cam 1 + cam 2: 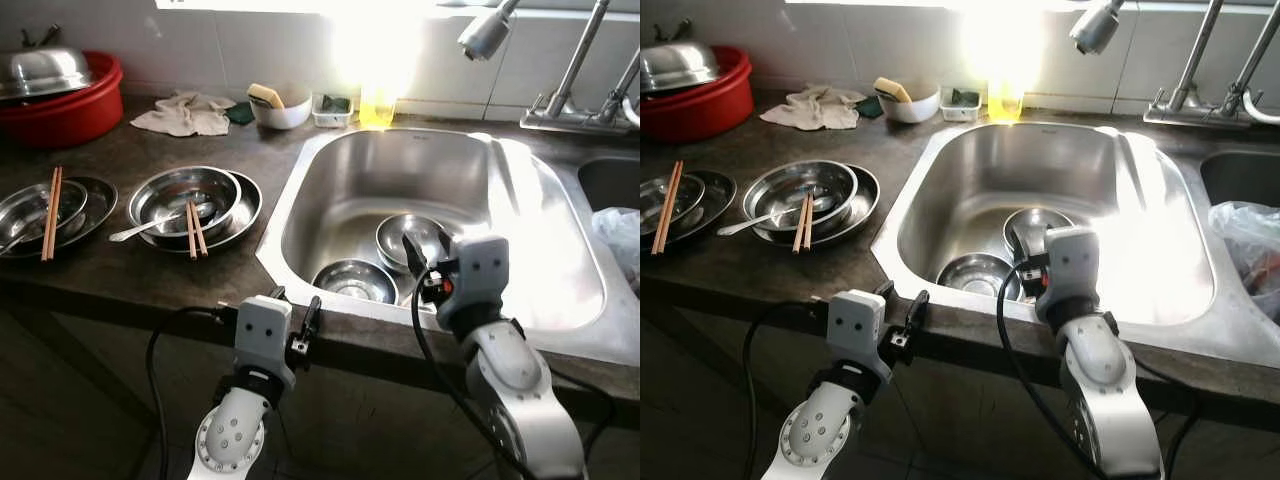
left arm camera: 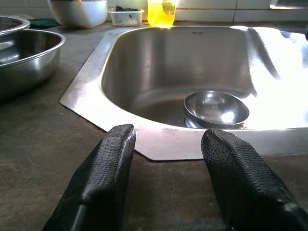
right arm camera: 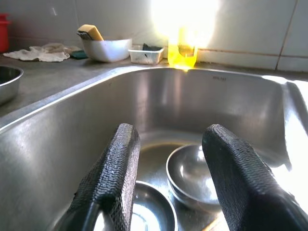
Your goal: Kitchen organization
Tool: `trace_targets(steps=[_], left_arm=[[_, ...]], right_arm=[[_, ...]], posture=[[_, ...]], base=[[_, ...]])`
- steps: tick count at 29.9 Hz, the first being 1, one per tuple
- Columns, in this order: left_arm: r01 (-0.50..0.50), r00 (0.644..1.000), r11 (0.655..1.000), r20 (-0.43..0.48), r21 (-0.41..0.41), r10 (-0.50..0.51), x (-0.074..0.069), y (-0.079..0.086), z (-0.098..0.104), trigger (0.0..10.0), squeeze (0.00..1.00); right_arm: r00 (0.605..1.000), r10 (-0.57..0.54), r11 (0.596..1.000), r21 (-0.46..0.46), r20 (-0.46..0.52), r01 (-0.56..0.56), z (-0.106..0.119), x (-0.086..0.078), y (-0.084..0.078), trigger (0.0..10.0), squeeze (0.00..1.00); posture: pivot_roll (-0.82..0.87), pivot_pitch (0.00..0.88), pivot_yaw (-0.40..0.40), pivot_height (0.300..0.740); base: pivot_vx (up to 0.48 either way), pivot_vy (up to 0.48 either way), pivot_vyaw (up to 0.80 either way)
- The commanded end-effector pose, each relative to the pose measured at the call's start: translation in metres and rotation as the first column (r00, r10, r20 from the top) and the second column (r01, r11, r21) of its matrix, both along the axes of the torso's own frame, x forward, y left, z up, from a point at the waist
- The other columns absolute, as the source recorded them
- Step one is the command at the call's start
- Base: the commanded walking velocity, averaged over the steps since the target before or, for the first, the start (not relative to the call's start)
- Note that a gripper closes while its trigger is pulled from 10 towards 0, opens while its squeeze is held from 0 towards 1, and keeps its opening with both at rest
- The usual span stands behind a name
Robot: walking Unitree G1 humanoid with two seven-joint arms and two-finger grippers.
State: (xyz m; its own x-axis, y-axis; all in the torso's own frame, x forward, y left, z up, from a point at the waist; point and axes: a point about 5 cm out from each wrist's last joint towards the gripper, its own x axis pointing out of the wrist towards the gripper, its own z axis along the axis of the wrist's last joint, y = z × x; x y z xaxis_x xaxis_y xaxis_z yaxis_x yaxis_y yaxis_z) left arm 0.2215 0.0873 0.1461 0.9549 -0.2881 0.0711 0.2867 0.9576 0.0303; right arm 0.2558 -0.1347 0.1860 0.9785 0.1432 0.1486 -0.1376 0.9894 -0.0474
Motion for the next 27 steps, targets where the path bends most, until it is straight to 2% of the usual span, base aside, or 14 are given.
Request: trace_targets(steps=[1,9,14,17,24,27], left_arm=[[-0.002,1.000,1.000,-0.022,-0.006,0.002,-0.0011,-0.0001,-0.0049,10.0,0.00],[-0.001,1.000,1.000,-0.025,-0.007,0.001,-0.0010,-0.0011,-0.0066,10.0,0.00],[0.000,1.000,1.000,-0.027,-0.009,0.000,-0.0016,-0.0019,-0.0072,10.0,0.00],[-0.002,1.000,1.000,-0.031,-0.008,0.001,-0.0020,-0.0014,-0.0074,10.0,0.00],[0.002,0.999,1.000,-0.033,0.001,-0.002,-0.0030,0.0003,-0.0080,10.0,0.00],[0.007,1.000,1.000,-0.030,0.008,-0.007,-0.0027,0.0001,-0.0079,10.0,0.00]], right_arm=[[1.000,-0.005,1.000,-0.004,0.003,0.005,0.0003,-0.0055,0.0021,10.0,0.00],[0.999,-0.035,0.999,-0.001,-0.015,0.035,-0.0054,-0.0087,0.0018,10.0,0.00],[1.000,-0.003,1.000,-0.013,0.006,0.003,-0.0027,-0.0056,0.0069,10.0,0.00],[1.000,0.005,1.000,-0.019,0.008,-0.005,-0.0023,-0.0047,0.0081,10.0,0.00],[1.000,0.014,1.000,-0.018,0.008,-0.014,-0.0017,-0.0010,0.0101,10.0,0.00],[1.000,0.015,1.000,-0.020,0.010,-0.014,-0.0010,0.0004,0.0100,10.0,0.00]], posture=[[0.08,0.062,-0.008,0.740],[0.07,0.067,-0.002,0.740],[0.07,0.075,-0.004,0.740],[0.08,0.078,-0.006,0.740],[0.08,0.083,-0.001,0.740],[0.08,0.083,0.004,0.740]], base=[[0.000,0.000,0.00],[0.000,0.000,0.00],[0.000,0.000,0.00],[0.000,0.000,0.70],[0.000,0.426,0.80],[-0.170,0.000,0.80]])
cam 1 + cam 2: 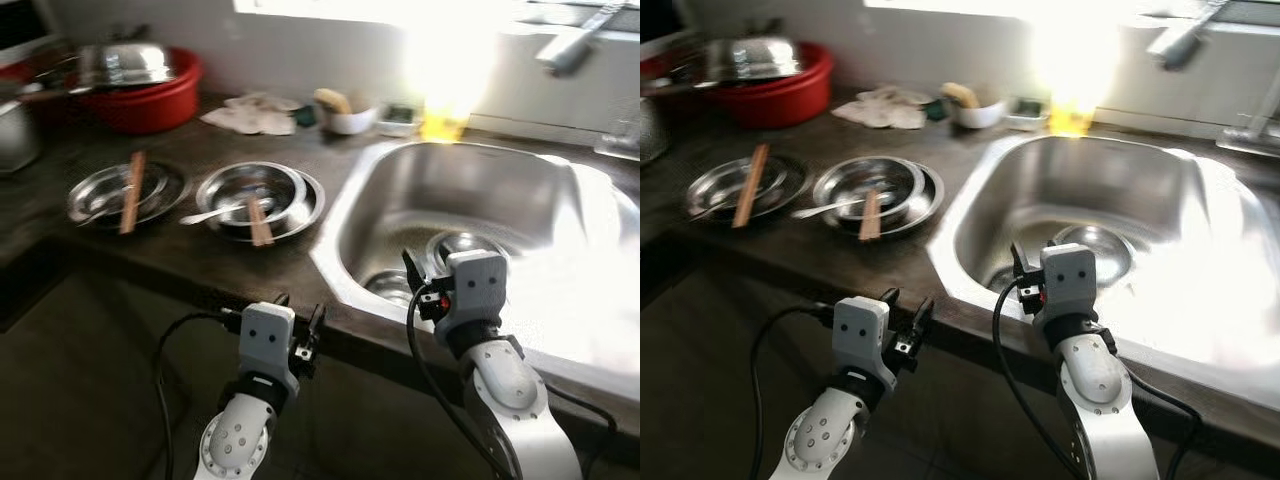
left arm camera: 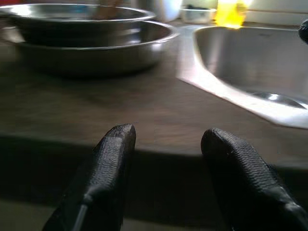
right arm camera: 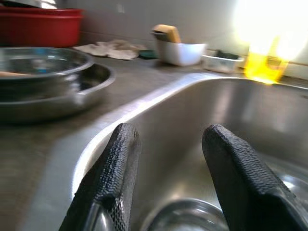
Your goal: Kitchen organization
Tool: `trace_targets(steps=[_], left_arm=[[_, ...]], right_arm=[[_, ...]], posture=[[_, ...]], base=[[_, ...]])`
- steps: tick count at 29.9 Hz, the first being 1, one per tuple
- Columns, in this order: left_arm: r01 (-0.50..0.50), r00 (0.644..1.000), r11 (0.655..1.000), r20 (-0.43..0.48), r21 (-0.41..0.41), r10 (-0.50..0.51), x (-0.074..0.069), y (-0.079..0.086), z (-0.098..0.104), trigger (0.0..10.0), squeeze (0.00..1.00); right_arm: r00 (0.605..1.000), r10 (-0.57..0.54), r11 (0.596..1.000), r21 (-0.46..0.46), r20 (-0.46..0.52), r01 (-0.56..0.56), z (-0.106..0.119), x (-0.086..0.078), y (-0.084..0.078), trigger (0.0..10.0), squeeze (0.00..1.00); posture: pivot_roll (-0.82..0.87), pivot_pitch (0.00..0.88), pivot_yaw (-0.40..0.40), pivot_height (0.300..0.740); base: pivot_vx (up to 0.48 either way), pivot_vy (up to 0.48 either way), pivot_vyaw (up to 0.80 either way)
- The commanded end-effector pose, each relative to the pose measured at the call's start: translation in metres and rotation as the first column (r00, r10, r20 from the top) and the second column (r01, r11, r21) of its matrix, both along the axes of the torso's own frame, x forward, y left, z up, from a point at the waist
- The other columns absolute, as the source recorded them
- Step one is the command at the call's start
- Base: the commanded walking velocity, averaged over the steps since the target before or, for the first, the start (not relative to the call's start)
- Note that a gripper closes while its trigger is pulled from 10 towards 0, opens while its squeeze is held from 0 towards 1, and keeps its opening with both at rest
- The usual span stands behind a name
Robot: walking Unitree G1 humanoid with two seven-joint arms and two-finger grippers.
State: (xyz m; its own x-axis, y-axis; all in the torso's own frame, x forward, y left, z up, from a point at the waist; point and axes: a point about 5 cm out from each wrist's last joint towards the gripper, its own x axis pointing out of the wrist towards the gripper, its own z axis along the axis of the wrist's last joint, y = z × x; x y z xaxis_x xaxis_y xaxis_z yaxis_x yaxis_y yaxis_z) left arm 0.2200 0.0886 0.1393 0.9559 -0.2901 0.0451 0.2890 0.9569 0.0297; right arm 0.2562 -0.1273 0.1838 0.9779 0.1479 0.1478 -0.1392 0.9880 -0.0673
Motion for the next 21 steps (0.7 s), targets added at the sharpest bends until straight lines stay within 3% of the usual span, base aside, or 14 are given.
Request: trace_targets(steps=[1,6,20,21], left_arm=[[0.005,1.000,1.000,-0.006,0.001,-0.005,-0.0011,-0.0011,-0.0012,10.0,0.00],[0.006,1.000,1.000,-0.011,0.003,-0.006,-0.0002,-0.0011,-0.0013,10.0,0.00],[0.010,1.000,1.000,-0.023,0.005,-0.010,-0.0009,-0.0016,-0.0025,10.0,0.00],[0.009,1.000,1.000,-0.022,0.004,-0.009,-0.0010,-0.0016,-0.0024,10.0,0.00]], right_arm=[[1.000,0.013,1.000,0.000,0.008,-0.013,0.0013,0.0003,0.0025,10.0,0.00],[1.000,0.007,1.000,0.004,0.003,-0.007,0.0019,0.0024,0.0010,10.0,0.00],[0.999,0.022,1.000,0.000,-0.030,-0.022,-0.0015,0.0055,0.0003,10.0,0.00],[0.997,0.060,0.998,-0.018,-0.038,-0.061,-0.0034,0.0060,0.0033,10.0,0.45]], posture=[[0.08,0.083,0.004,0.740],[0.09,0.085,0.006,0.740],[0.09,0.092,0.007,0.740],[0.08,0.094,0.007,0.740]], base=[[0.000,0.000,0.80],[0.000,0.000,0.75],[0.000,0.000,0.00],[0.000,0.000,0.00]])
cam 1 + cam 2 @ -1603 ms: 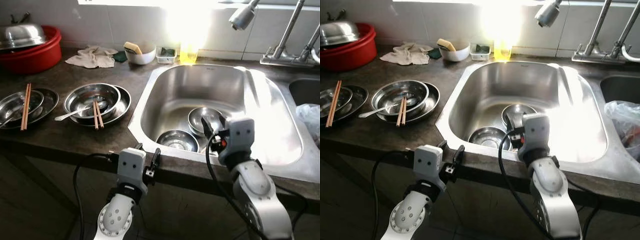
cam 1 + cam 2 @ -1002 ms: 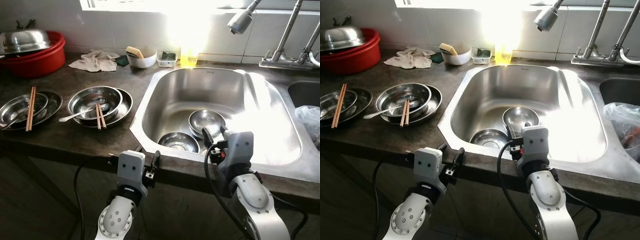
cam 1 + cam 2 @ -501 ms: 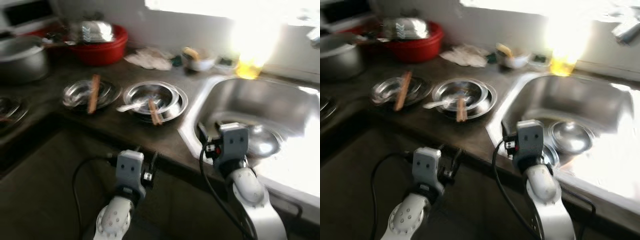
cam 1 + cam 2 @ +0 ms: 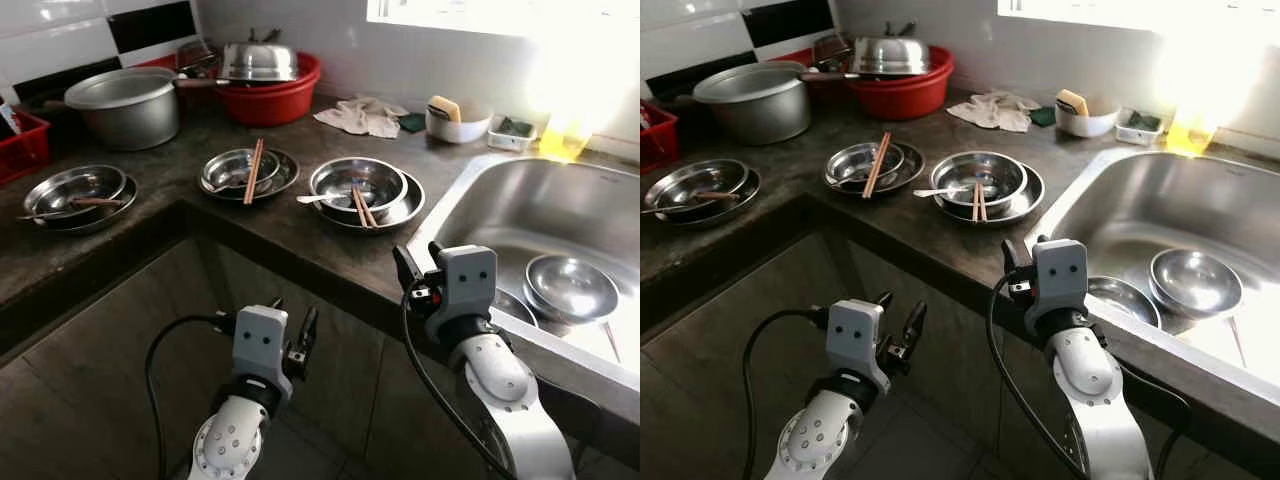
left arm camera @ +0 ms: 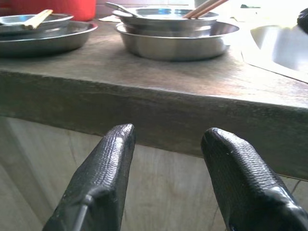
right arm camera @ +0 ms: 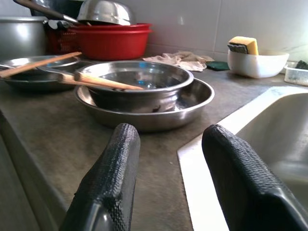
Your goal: Kitchen organization
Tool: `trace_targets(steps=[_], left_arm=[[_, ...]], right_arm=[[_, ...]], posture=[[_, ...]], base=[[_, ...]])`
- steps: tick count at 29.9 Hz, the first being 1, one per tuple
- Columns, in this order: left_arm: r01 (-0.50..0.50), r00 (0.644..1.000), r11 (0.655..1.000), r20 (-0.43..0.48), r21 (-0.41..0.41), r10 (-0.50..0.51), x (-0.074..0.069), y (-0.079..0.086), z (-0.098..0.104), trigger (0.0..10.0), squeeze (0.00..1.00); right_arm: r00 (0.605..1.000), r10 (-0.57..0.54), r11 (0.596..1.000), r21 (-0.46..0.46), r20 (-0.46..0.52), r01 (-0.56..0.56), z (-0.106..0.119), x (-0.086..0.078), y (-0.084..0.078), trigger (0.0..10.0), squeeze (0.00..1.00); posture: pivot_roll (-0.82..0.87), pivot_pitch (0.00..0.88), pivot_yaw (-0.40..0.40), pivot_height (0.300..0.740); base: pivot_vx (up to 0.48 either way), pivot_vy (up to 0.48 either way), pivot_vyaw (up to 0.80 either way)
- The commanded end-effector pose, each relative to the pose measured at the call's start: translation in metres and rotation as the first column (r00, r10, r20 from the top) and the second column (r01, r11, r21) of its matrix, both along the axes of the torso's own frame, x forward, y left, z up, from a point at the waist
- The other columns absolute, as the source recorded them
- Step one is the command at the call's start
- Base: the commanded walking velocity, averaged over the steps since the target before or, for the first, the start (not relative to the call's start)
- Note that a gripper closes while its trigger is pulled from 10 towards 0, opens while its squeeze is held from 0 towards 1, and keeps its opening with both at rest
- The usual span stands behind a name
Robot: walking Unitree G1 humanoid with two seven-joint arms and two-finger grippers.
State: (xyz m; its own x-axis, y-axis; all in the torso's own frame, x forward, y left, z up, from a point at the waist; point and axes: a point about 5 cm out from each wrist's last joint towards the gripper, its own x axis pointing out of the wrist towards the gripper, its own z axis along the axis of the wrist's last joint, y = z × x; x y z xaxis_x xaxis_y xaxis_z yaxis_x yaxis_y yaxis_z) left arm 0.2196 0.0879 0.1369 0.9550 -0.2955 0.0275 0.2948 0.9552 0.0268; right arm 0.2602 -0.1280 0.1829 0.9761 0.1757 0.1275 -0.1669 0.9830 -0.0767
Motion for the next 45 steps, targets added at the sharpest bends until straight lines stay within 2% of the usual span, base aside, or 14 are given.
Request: trace_targets(steps=[1,4,7,11,12,13,14,24,33,45], left_arm=[[0.004,1.000,1.000,-0.004,0.002,-0.004,-0.001,-0.001,0.000,10.0,0.00],[0.004,1.000,1.000,-0.003,0.001,-0.004,-0.001,-0.001,0.001,10.0,0.00],[0.003,1.000,1.000,-0.002,0.000,-0.003,-0.001,-0.001,0.001,10.0,0.00],[-0.002,1.000,1.000,0.005,0.002,0.002,-0.001,0.001,0.001,10.0,0.00],[-0.004,1.000,1.000,0.005,0.003,0.004,-0.001,0.001,0.001,10.0,0.00],[-0.005,1.000,1.000,0.005,0.004,0.005,-0.001,0.002,0.001,10.0,0.00],[-0.006,1.000,1.000,0.007,0.005,0.006,-0.001,0.002,0.002,10.0,0.00],[-0.003,1.000,1.000,0.007,0.004,0.003,-0.001,0.001,0.002,10.0,0.00],[0.000,1.000,1.000,0.009,0.004,0.000,-0.001,0.000,0.002,10.0,0.00],[0.000,1.000,1.000,0.007,0.000,0.000,-0.002,-0.001,0.002,10.0,0.00]], right_arm=[[0.999,0.050,0.999,-0.013,-0.022,-0.050,-0.004,0.002,0.005,10.0,1.00],[0.994,0.107,0.992,-0.067,-0.018,-0.108,-0.007,0.002,0.011,10.0,1.00],[0.992,0.126,0.989,-0.073,-0.013,-0.127,-0.007,0.006,0.013,10.0,1.00],[0.994,0.113,0.990,-0.088,0.013,-0.111,-0.002,0.016,0.011,10.0,1.00],[0.994,0.108,0.990,-0.094,0.023,-0.106,0.000,0.019,0.011,10.0,0.69],[0.994,0.107,0.990,-0.099,0.029,-0.103,0.002,0.021,0.011,10.0,0.69],[0.994,0.095,0.991,-0.103,0.045,-0.090,0.005,0.025,0.010,10.0,0.00],[0.990,0.097,0.993,-0.082,0.103,-0.089,0.018,0.037,0.014,10.0,0.00],[0.985,0.138,0.988,-0.080,0.106,-0.130,0.019,0.043,0.025,10.0,0.00],[0.983,0.149,0.986,-0.091,0.106,-0.140,0.019,0.045,0.027,10.0,0.00]], posture=[[0.08,0.095,0.006,0.740],[0.09,0.096,0.007,0.740],[0.09,0.096,0.006,0.740],[0.09,0.097,0.002,0.740],[0.09,0.097,0.002,0.740],[0.09,0.097,0.002,0.740],[0.09,0.097,0.002,0.740],[0.10,0.092,-0.001,0.740],[0.10,0.086,-0.002,0.740],[0.10,0.083,-0.008,0.740]], base=[[0.000,0.000,0.00],[0.000,0.000,0.00],[0.000,0.000,0.00],[0.000,0.000,0.00],[0.000,0.000,0.00],[0.000,0.000,0.00],[0.000,0.000,0.00],[0.000,0.000,0.00],[0.000,0.000,0.00],[0.000,0.000,0.00]])
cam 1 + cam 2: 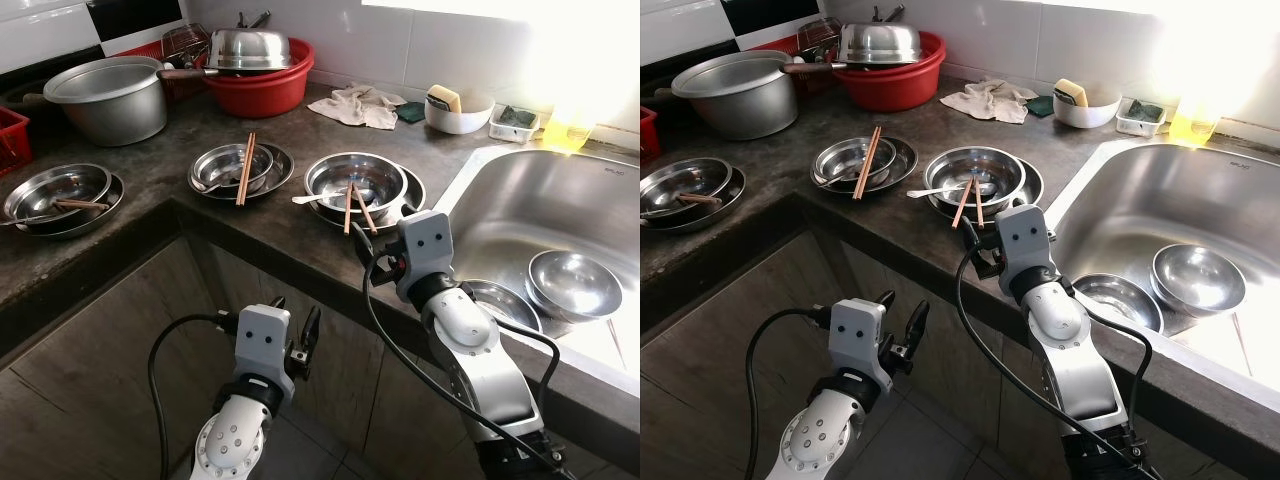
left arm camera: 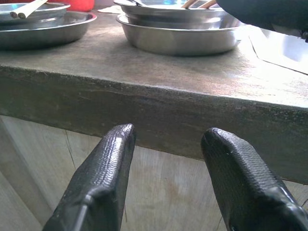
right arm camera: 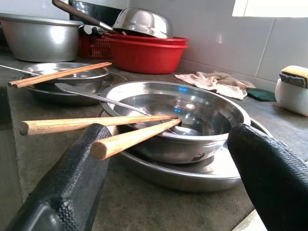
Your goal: Kitchen organization
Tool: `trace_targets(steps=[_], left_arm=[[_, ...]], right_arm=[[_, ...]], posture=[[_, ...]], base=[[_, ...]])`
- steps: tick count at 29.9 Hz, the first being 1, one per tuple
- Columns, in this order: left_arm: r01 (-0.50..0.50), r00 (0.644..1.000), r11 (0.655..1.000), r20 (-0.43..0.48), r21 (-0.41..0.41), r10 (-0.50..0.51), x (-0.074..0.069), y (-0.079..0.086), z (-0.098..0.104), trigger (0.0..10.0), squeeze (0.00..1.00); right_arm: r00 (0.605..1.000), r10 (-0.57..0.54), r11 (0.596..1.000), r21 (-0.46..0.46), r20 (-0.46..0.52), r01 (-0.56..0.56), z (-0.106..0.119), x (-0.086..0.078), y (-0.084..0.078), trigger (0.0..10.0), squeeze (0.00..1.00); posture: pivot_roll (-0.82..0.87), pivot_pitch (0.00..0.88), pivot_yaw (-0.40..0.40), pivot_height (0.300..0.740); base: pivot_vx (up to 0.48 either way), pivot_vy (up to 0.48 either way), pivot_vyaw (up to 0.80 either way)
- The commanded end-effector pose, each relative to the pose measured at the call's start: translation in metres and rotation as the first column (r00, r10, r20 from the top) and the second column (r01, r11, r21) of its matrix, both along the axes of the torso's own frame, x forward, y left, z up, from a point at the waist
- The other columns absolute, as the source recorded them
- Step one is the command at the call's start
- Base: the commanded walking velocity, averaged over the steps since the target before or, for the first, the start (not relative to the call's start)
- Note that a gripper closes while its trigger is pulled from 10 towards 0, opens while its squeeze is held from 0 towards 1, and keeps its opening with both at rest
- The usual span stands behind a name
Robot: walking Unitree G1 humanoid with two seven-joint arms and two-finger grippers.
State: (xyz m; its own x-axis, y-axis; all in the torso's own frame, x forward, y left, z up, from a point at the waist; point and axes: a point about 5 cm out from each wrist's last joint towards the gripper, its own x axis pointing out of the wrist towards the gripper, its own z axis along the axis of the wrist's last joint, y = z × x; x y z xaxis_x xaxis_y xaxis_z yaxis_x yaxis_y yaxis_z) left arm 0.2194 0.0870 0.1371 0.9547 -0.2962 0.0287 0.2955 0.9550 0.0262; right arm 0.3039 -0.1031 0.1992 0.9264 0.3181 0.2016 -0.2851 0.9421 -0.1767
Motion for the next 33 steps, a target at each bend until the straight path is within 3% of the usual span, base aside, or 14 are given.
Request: trace_targets(steps=[1,16,33], left_arm=[[0.000,1.000,1.000,0.006,0.000,0.000,-0.002,0.000,0.001,10.0,0.00],[-0.002,1.000,1.000,0.006,-0.001,0.002,-0.001,0.001,0.001,10.0,0.00],[-0.003,1.000,1.000,0.006,-0.004,0.004,-0.001,0.000,0.002,10.0,0.00]], right_arm=[[1.000,0.005,1.000,-0.009,0.012,-0.005,0.001,0.002,0.001,10.0,0.00],[0.998,0.065,0.994,-0.086,-0.011,-0.066,-0.009,-0.001,0.010,10.0,0.00],[0.996,0.086,0.996,-0.034,0.020,-0.085,0.003,0.008,0.023,10.0,0.00]], posture=[[0.10,0.082,-0.006,0.740],[0.10,0.093,-0.003,0.740],[0.10,0.097,-0.005,0.740]], base=[[0.000,0.000,0.00],[0.000,0.000,0.00],[0.000,0.000,0.00]])
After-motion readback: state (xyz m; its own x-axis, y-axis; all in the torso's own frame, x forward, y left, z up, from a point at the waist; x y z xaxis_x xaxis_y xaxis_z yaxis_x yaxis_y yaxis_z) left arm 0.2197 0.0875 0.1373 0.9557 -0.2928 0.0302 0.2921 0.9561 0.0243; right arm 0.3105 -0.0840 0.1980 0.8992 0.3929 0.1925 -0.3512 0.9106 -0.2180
